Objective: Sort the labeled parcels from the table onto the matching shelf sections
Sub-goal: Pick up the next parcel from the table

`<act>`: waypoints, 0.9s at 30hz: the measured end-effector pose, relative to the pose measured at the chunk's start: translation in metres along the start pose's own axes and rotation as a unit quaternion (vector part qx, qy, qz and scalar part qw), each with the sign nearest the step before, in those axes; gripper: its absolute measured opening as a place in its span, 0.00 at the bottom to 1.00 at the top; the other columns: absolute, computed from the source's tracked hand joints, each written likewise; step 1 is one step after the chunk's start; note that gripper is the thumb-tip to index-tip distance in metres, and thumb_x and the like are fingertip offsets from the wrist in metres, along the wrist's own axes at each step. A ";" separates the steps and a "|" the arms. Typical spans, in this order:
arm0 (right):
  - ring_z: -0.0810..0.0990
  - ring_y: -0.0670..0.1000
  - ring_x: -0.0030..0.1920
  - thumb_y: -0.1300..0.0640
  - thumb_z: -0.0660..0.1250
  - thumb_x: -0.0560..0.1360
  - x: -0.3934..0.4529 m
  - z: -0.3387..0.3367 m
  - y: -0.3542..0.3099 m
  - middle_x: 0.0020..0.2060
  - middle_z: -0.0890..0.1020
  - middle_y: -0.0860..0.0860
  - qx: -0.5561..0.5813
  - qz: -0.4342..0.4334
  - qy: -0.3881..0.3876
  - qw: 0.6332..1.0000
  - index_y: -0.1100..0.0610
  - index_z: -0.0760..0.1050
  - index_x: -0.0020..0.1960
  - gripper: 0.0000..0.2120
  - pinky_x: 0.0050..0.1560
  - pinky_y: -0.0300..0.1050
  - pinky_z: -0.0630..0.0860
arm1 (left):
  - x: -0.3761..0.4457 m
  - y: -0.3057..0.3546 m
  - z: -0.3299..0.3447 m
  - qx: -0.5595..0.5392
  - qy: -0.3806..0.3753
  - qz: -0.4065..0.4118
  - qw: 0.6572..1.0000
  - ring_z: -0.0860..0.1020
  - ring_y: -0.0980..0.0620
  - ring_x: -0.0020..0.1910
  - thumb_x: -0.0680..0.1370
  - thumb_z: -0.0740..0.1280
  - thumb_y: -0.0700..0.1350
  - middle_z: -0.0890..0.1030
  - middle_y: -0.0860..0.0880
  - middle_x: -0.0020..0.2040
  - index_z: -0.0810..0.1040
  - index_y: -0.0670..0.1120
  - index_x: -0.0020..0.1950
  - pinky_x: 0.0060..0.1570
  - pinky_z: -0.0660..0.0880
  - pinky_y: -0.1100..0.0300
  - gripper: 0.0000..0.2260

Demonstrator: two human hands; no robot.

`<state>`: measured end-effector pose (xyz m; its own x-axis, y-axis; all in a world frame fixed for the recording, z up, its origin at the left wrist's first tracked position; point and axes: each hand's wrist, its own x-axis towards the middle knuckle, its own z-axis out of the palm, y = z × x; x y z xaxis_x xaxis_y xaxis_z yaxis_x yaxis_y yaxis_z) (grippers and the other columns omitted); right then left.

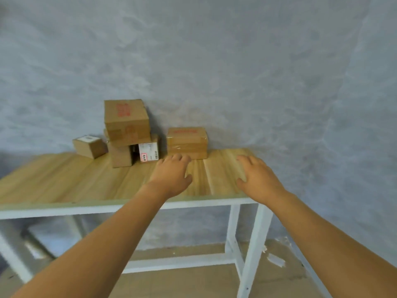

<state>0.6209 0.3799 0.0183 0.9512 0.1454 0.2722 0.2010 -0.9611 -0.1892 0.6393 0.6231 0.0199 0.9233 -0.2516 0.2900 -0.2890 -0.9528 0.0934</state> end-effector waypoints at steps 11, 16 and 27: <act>0.68 0.58 0.70 0.52 0.66 0.77 0.204 0.096 -0.024 0.70 0.69 0.55 0.080 -0.022 -0.046 0.995 0.52 0.61 0.77 0.31 0.68 0.51 0.69 | 0.137 -0.125 0.051 -0.091 -0.041 -0.137 0.986 0.71 0.44 0.67 0.79 0.65 0.52 0.71 0.44 0.69 0.66 0.46 0.73 0.63 0.71 0.51 0.23; 0.69 0.60 0.70 0.51 0.67 0.77 0.281 0.123 -0.008 0.70 0.70 0.58 0.088 0.008 -0.056 0.994 0.55 0.61 0.77 0.31 0.69 0.52 0.68 | 0.206 -0.147 0.082 -0.182 -0.033 -0.168 0.968 0.73 0.44 0.65 0.79 0.67 0.51 0.71 0.44 0.70 0.63 0.45 0.76 0.60 0.70 0.56 0.28; 0.68 0.64 0.71 0.46 0.65 0.79 0.398 0.168 0.010 0.71 0.66 0.64 0.220 0.171 -0.050 0.959 0.61 0.59 0.76 0.33 0.70 0.53 0.66 | 0.332 -0.180 0.137 -0.325 -0.039 -0.293 0.898 0.64 0.39 0.73 0.80 0.65 0.53 0.62 0.40 0.76 0.55 0.41 0.78 0.69 0.64 0.50 0.33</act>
<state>1.0405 0.4672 -0.0341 0.9925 -0.1176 0.0344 -0.0689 -0.7673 -0.6376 1.0321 0.6875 -0.0306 0.9729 0.2243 -0.0557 0.1885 -0.6309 0.7526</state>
